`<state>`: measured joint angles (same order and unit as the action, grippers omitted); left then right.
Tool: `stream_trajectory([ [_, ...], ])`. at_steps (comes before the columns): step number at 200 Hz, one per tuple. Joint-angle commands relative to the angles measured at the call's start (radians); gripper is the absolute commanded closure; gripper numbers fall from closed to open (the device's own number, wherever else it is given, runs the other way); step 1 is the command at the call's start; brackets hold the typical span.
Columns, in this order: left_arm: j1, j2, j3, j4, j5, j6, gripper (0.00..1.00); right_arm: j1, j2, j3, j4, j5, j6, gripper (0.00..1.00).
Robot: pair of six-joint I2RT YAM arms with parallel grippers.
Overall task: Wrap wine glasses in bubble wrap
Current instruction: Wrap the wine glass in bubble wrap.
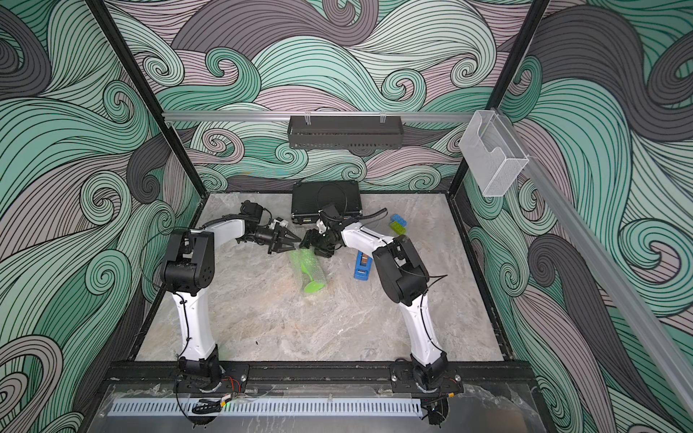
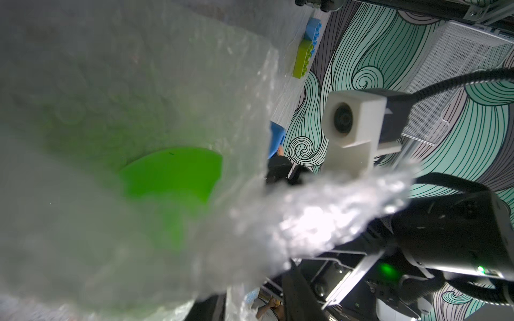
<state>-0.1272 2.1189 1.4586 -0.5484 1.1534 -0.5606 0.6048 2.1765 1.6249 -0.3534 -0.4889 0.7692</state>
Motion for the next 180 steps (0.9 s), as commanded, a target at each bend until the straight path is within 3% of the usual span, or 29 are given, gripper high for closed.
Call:
stream_trajectory([
  [1, -0.021, 0.043, 0.016, -0.042, -0.060, 0.037, 0.65, 0.042, -0.013, -0.053, -0.086, -0.010, 0.000, 0.31],
  [71, -0.042, -0.071, -0.034, 0.051, 0.011, -0.044, 0.64, 0.041, -0.023, -0.071, -0.068, -0.014, 0.012, 0.32],
  [180, -0.058, -0.011, -0.008, 0.027, 0.003, -0.023, 0.62, 0.040, -0.055, -0.135, -0.024, -0.048, 0.021, 0.34],
])
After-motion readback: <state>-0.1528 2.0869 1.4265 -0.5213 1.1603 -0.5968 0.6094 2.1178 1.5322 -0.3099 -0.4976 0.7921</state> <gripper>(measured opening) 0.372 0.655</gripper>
